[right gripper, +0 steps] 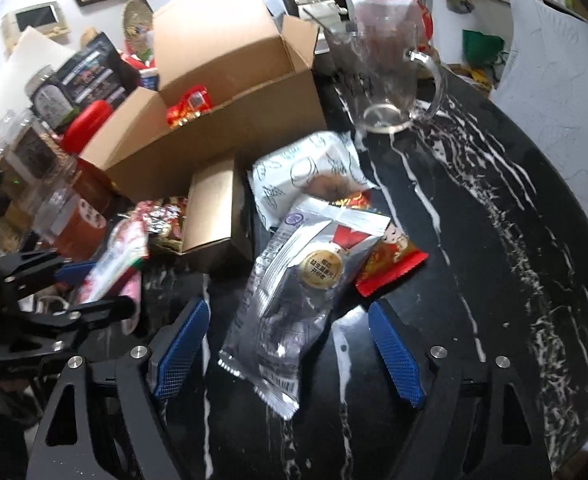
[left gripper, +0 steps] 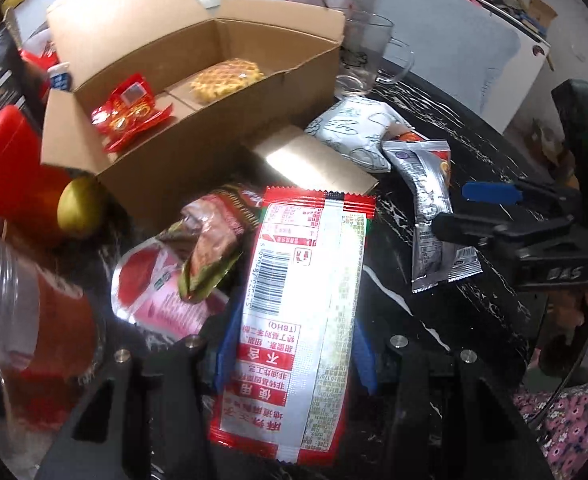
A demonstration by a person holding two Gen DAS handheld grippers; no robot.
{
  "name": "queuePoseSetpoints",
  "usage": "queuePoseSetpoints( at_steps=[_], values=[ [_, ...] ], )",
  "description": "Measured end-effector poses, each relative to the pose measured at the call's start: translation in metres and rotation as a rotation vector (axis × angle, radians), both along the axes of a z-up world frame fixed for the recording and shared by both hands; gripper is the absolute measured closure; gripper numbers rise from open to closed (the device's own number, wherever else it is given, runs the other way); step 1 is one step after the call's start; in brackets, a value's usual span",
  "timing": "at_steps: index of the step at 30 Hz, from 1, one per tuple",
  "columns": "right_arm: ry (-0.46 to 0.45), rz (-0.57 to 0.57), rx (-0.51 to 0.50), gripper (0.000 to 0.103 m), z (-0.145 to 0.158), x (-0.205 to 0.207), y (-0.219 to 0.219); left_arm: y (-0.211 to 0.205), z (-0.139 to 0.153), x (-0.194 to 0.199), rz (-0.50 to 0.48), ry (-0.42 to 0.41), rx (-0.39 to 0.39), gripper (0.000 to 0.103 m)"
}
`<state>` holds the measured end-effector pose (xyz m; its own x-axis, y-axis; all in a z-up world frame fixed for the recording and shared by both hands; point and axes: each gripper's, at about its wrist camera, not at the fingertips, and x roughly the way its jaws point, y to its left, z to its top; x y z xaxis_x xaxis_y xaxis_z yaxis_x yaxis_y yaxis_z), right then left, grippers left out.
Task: Organize snacks
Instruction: 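Lift the silver chip bag with the right tool while the left tool grasps the red-and-white packet, then carry the red-and-white packet with the left tool while the right tool carries the silver bag to the box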
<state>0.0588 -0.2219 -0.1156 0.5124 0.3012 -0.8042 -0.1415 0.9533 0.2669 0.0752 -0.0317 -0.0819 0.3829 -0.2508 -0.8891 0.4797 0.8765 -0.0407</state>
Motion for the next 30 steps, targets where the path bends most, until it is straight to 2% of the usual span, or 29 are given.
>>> queuePoseSetpoints(
  at_steps=[4,6,7,15,20,30],
  values=[
    [0.005,-0.007,-0.040,0.021,-0.009,0.005,0.014,0.009,0.000,-0.004,0.042,0.005,-0.031,0.055],
    [0.015,-0.021,-0.074,0.029,-0.013,0.006,0.019,0.009,0.002,-0.007,0.055,-0.001,-0.044,0.055],
    [0.024,-0.025,-0.097,0.039,-0.016,0.007,0.022,0.008,0.001,-0.007,0.058,-0.005,-0.046,0.055],
    [-0.003,-0.005,-0.110,0.056,-0.018,0.003,0.027,0.007,-0.001,-0.016,0.086,-0.005,-0.084,0.055],
    [-0.031,-0.004,-0.095,0.074,-0.010,-0.004,0.026,0.009,0.002,-0.019,0.106,-0.015,-0.104,0.055],
    [-0.050,0.017,-0.008,0.076,0.005,-0.024,0.015,0.010,0.020,-0.030,0.137,-0.054,-0.156,0.055]
  ],
)
